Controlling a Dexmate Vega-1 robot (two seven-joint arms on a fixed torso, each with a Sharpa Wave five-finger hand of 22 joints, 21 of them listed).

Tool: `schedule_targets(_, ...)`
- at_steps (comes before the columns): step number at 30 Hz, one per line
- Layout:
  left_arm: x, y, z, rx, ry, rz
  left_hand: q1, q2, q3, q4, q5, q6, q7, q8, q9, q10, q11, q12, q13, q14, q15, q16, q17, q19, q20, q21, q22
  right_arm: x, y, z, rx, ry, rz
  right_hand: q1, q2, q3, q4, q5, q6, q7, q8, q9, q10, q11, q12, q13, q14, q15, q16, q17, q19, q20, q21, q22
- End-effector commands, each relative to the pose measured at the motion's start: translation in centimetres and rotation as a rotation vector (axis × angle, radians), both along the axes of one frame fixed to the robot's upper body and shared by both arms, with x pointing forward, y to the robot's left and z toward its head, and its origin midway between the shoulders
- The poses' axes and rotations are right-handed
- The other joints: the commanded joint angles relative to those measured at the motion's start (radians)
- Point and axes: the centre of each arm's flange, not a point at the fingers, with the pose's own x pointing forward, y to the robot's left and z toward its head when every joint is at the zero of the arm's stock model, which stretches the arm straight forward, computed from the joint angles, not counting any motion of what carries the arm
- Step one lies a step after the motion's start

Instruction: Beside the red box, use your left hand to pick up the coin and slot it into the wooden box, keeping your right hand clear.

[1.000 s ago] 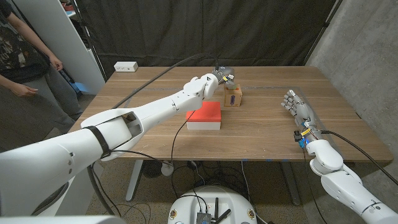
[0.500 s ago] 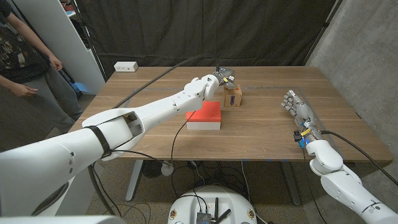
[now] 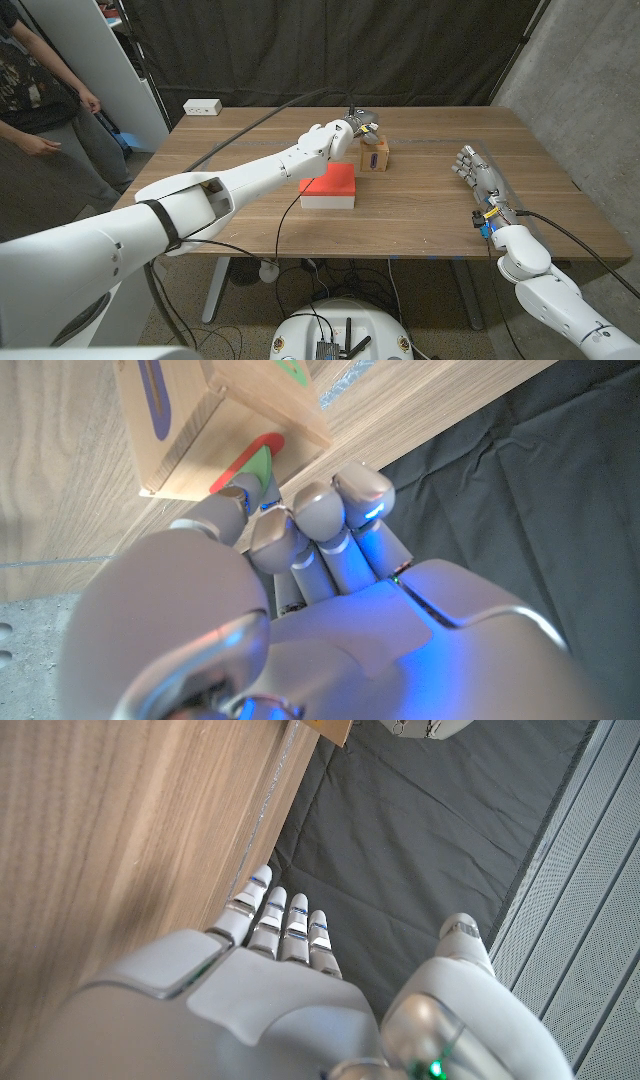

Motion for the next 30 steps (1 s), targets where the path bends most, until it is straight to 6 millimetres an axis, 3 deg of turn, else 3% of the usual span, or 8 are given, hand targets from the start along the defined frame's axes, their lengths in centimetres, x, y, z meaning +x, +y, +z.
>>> schedule_targets(1,0.19,0.10,-0.16,0.004,0.014,0.001,-0.001,-0.013,-0.011,0.001,0.008,0.023,-0.003,-0.031,-0.008,-0.005,-0.006,-0.002,-0.003,-0.008,-0.002,-0.001,-0.009,-0.002,-0.061,0.004,0.001,0.13,0.05,0.06,-0.001,0.000,0.002,0.012,-0.005,0.003,0.003,-0.003,0.009,0.034,0.001,0.003,0.008,0.000,-0.004,0.004,0.007,-0.001,0.005,0.002,0.007,-0.002,0.000,0.002)
schedule_targets(16,0.21,0.24,0.08,0.004,0.021,-0.001,-0.077,-0.074,-0.040,0.012,0.011,-0.035,0.009,-0.102,-0.042,0.005,-0.028,0.004,-0.003,-0.001,-0.001,0.007,-0.031,0.022,-0.063,-0.004,-0.001,0.13,0.11,0.18,-0.002,-0.004,0.003,0.013,-0.004,0.003,0.003,-0.003,0.010,0.035,0.001,0.003,0.009,0.000,-0.004,0.004,0.008,0.000,0.005,0.001,0.006,-0.002,-0.001,0.002)
schedule_targets(24,0.20,0.33,0.05,-0.002,0.026,-0.005,-0.121,-0.089,-0.039,0.018,0.013,-0.072,0.015,-0.151,-0.066,0.006,-0.030,0.005,-0.008,0.006,-0.001,0.013,-0.032,0.030,-0.064,-0.006,-0.001,0.17,0.12,0.24,-0.005,-0.006,0.003,0.015,-0.003,0.004,0.003,-0.003,0.014,0.035,0.003,0.003,0.010,0.001,-0.003,0.005,0.009,-0.001,0.005,0.001,0.006,-0.001,-0.001,0.002)
schedule_targets(30,0.12,0.37,0.10,-0.013,0.031,-0.010,-0.130,-0.090,-0.033,0.015,0.013,-0.061,0.015,-0.161,-0.071,0.010,-0.032,0.000,-0.021,0.007,-0.001,0.014,-0.035,0.031,-0.064,-0.006,-0.001,0.11,0.10,0.26,-0.005,-0.007,0.002,0.015,-0.003,0.004,0.003,-0.003,0.015,0.036,0.003,0.003,0.011,0.001,-0.003,0.004,0.009,-0.001,0.006,0.001,0.006,-0.001,-0.001,0.002)
